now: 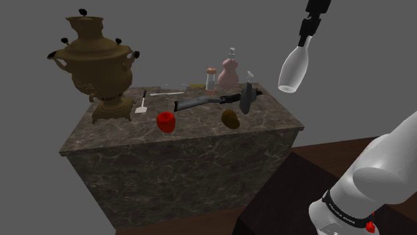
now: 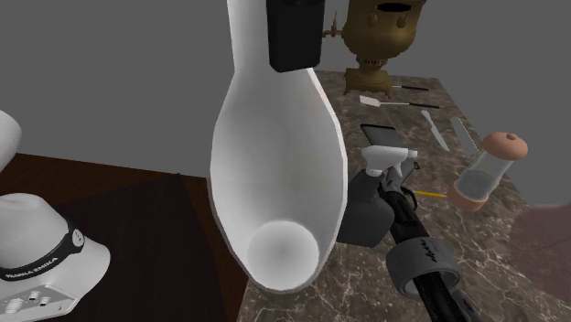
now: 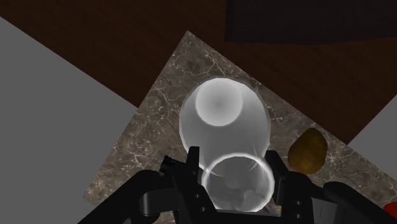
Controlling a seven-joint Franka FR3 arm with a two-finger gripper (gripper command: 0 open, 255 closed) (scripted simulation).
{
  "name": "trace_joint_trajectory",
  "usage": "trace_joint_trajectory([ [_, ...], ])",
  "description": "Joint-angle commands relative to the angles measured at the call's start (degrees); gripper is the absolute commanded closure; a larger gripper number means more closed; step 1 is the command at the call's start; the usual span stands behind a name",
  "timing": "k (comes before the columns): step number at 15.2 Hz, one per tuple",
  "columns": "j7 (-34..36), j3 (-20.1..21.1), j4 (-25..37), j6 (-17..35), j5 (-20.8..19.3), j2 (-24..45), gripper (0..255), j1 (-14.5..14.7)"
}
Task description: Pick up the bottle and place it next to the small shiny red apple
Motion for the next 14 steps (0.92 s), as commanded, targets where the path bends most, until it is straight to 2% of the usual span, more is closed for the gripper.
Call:
trace_joint_trajectory([
  [1,-0.37,-0.22,2.79,-1.91,0.37,0.95,255,-0.05],
  [14,-3.38,-2.56,23.89,-14.96,4.44,9.93,255,-1.57],
])
